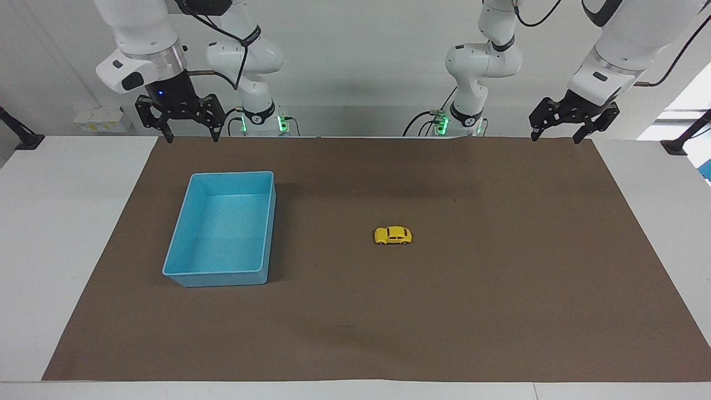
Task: Wind up and store yellow beetle car
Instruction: 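Reach the left gripper toward the small yellow toy car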
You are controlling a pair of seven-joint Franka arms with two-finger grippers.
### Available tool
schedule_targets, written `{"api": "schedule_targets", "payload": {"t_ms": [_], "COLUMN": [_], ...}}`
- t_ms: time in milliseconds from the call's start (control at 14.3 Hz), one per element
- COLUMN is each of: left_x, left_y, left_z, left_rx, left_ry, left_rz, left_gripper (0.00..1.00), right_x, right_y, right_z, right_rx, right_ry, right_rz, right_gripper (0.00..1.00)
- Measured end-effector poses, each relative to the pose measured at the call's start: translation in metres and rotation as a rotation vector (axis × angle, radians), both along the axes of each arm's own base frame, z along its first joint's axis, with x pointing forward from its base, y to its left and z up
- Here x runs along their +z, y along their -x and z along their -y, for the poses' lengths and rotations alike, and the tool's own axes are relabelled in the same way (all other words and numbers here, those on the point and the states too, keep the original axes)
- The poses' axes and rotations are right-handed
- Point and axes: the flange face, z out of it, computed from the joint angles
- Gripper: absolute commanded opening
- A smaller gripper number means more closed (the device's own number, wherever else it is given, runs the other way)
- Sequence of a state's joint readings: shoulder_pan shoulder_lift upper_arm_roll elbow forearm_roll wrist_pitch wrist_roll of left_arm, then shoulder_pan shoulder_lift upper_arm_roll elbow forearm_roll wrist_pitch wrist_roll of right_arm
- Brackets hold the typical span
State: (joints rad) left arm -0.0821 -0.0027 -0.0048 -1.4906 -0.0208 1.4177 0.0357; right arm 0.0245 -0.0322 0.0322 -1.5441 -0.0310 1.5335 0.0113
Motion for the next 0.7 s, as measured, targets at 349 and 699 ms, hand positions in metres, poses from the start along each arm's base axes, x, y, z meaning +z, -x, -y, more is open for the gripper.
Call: {"api": "schedule_targets", "payload": {"t_ms": [349, 699], "left_x": [0.0017, -0.0067], "left_y": [0.0, -0.004], "left_z": [0.0, 0.0094], "left_rx": [0.0, -0.05], "left_ry": [0.0, 0.002], "left_rz": [0.004, -0.011], "left_gripper": [1.0, 1.0], "right_x": [0.0, -0.0003], "right_y": [-0.0001, -0.0002], "right_z": [0.0009, 0.0004], "right_rx": [-0.005, -0.004], "right_ry": [-0.021, -0.022], "right_rz": [-0.001, -0.002], "right_gripper": [1.0, 1.0]}}
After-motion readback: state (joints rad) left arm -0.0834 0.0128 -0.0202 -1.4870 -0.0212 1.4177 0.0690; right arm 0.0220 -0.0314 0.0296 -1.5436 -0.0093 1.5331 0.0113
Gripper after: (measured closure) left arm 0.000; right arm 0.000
